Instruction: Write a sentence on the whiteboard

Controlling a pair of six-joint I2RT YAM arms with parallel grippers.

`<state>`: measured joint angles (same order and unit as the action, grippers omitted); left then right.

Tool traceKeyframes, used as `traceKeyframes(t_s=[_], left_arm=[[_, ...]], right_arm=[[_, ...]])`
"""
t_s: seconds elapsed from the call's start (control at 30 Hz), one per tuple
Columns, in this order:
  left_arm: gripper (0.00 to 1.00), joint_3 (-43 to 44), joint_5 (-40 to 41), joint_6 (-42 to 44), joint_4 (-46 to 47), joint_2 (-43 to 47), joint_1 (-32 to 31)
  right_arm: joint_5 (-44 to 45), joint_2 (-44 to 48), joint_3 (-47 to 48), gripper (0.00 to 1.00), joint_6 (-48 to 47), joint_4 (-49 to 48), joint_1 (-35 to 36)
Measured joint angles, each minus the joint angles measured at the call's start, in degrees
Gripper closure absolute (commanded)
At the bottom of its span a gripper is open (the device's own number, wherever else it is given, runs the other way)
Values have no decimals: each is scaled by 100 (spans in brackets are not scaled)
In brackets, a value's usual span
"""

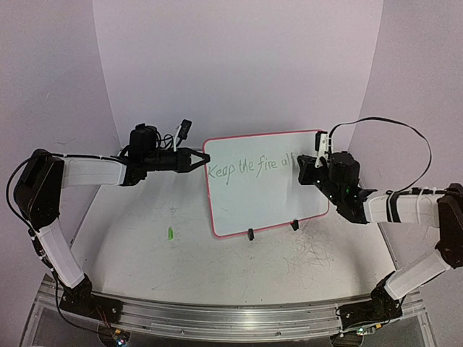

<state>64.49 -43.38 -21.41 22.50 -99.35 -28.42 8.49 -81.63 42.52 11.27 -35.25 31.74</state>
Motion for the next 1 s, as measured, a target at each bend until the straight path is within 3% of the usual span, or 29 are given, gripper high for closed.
traceKeyframes(t_s=[1.0], left_arm=[[100, 2, 0, 11, -4, 0, -2]], right_arm=[[-65, 211, -343, 100, 41, 13, -21]])
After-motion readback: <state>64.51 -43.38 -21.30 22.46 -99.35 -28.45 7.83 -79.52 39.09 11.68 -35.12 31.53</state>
